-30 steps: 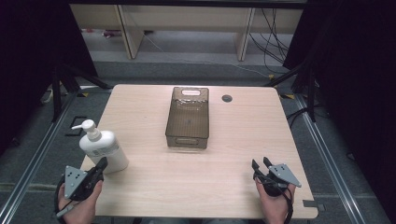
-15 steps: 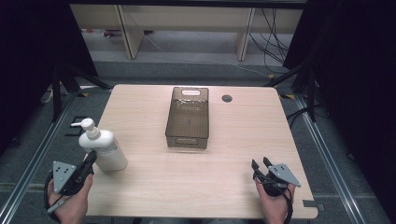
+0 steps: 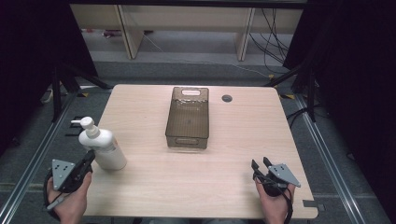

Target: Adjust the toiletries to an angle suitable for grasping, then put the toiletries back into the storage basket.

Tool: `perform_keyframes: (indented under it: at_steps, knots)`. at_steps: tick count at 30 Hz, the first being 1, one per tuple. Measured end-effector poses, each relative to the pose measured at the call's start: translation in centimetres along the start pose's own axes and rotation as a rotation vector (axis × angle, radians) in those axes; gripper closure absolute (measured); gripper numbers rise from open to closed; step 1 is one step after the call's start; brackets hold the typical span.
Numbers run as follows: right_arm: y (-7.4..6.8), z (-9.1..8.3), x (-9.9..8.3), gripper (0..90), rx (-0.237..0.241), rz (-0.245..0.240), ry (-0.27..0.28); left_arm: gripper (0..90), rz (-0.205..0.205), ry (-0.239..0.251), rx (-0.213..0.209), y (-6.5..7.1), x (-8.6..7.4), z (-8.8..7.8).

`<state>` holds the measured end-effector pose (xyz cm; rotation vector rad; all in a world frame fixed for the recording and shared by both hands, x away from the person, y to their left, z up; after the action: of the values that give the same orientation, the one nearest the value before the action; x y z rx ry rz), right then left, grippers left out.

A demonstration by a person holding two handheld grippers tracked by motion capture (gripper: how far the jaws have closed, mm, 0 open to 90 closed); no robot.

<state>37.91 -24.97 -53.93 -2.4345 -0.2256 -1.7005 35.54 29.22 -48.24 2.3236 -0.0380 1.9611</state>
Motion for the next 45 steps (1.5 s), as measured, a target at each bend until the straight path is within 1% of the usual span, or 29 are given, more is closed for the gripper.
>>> perform_keyframes:
  at_steps: [1, 2, 3, 4, 7, 9, 10, 11, 12, 14, 19, 20, 22, 23, 24, 25, 26, 27, 28, 31, 33, 34, 35, 36, 38, 40, 41, 43, 45]
  knots:
    - [0.3, 0.0, 0.1, 51.4, 0.000, -0.043, 0.004, 85.0, 0.009, 0.003, -0.001, 0.0, 0.0, -0.2]
    - [0.3, 0.0, 0.1, 50.9, 0.000, -0.043, 0.007, 79.2, 0.002, 0.025, 0.004, 0.2, 0.1, -0.4]
    - [0.3, 0.0, 0.1, 50.7, 0.000, -0.036, 0.008, 76.2, 0.011, 0.028, 0.005, 0.2, 0.3, -0.7]
    - [0.3, 0.1, 0.2, 50.4, 0.003, -0.037, 0.026, 72.1, 0.006, 0.042, 0.008, 0.3, 0.4, -1.0]
    - [0.4, 0.1, 0.1, 50.0, 0.000, -0.043, 0.011, 58.5, 0.009, 0.087, 0.022, 0.5, 1.4, -1.7]
    - [0.3, 0.1, 0.1, 49.7, 0.009, -0.032, 0.010, 52.2, 0.007, 0.110, 0.036, 0.7, 2.1, -2.1]
    - [0.3, 0.0, 0.0, 49.6, -0.009, -0.012, 0.001, 48.7, 0.000, 0.123, 0.040, 0.8, 2.5, -2.1]
    - [0.4, 0.1, 0.2, 49.3, -0.002, -0.035, 0.022, 45.3, 0.001, 0.132, 0.038, 0.9, 2.9, -2.1]
    - [0.1, 0.0, 0.0, 49.1, -0.002, 0.011, 0.007, 43.1, 0.003, 0.139, 0.037, 1.1, 3.3, -2.1]
    - [0.1, 0.0, 0.0, 48.7, 0.000, 0.015, 0.003, 40.0, 0.004, 0.156, 0.036, 1.3, 4.0, -2.0]
    - [0.1, 0.0, 0.0, 47.6, -0.001, 0.005, 0.005, 38.4, 0.013, 0.175, 0.033, 1.7, 5.1, -1.4]
    - [0.2, -0.1, 0.0, 47.5, -0.004, -0.001, -0.006, 38.4, 0.010, 0.180, 0.034, 1.8, 5.3, -1.3]
    - [0.2, -0.1, 0.0, 47.4, -0.004, 0.000, -0.007, 38.5, 0.014, 0.189, 0.032, 2.0, 5.7, -1.2]
    - [0.1, 0.0, 0.0, 47.4, -0.006, 0.013, -0.008, 38.5, 0.017, 0.196, 0.032, 2.0, 5.9, -1.2]
    - [0.2, 0.0, 0.1, 47.3, 0.006, 0.003, 0.004, 38.6, 0.021, 0.201, 0.034, 2.0, 6.1, -1.1]
    - [0.4, 0.2, 0.1, 47.1, -0.004, -0.017, 0.009, 38.7, 0.023, 0.207, 0.035, 2.0, 6.3, -1.1]
    - [0.5, 0.2, 0.0, 47.0, -0.009, -0.018, 0.001, 38.8, 0.026, 0.212, 0.035, 2.0, 6.5, -1.2]
    - [0.5, 0.1, 0.1, 46.9, 0.000, -0.017, 0.020, 38.9, 0.030, 0.214, 0.038, 2.0, 6.6, -1.2]
    - [0.5, 0.1, 0.2, 46.8, 0.004, -0.019, 0.023, 39.0, 0.029, 0.216, 0.041, 2.0, 6.6, -1.2]
    - [0.4, 0.1, 0.0, 46.6, 0.008, -0.006, 0.001, 39.5, 0.023, 0.216, 0.049, 2.1, 6.8, -1.2]
    - [0.2, 0.1, 0.0, 46.4, 0.008, 0.021, -0.003, 39.8, 0.021, 0.217, 0.055, 2.2, 7.0, -1.3]
    - [0.5, 0.2, 0.1, 46.3, 0.008, -0.013, 0.004, 40.0, 0.023, 0.218, 0.057, 2.2, 7.1, -1.2]
    - [0.4, 0.2, 0.0, 46.2, 0.011, -0.001, -0.008, 40.2, 0.024, 0.218, 0.055, 2.3, 7.2, -1.2]
    - [0.5, 0.2, 0.0, 46.2, 0.015, -0.012, -0.010, 40.3, 0.022, 0.220, 0.055, 2.4, 7.3, -1.1]
    - [0.4, 0.2, 0.0, 46.0, 0.009, -0.004, -0.007, 40.9, 0.017, 0.213, 0.057, 2.4, 7.5, -1.1]
    - [0.3, 0.3, 0.1, 45.8, 0.026, -0.003, 0.002, 41.7, 0.025, 0.213, 0.065, 2.4, 7.9, -1.1]
    - [0.3, 0.1, 0.0, 45.9, 0.021, -0.008, -0.011, 42.1, 0.020, 0.212, 0.064, 2.4, 8.1, -1.1]
    - [0.4, 0.1, 0.1, 45.8, 0.009, -0.031, -0.005, 43.2, 0.016, 0.211, 0.060, 2.4, 8.4, -1.0]
    - [0.3, 0.3, 0.1, 45.8, 0.019, -0.015, 0.000, 44.4, 0.015, 0.207, 0.064, 2.4, 8.7, -0.8]
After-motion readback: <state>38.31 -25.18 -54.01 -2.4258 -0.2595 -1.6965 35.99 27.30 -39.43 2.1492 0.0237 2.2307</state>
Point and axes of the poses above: each handheld gripper's, and its own axes: z roughly forward along the jaws, x roughly out of its top, y roughly to its right, the point moved 7 cm from there along z, roughly forward along the jaws, and after that the axes turned 2 degrees about y, right-handed, at the moved point
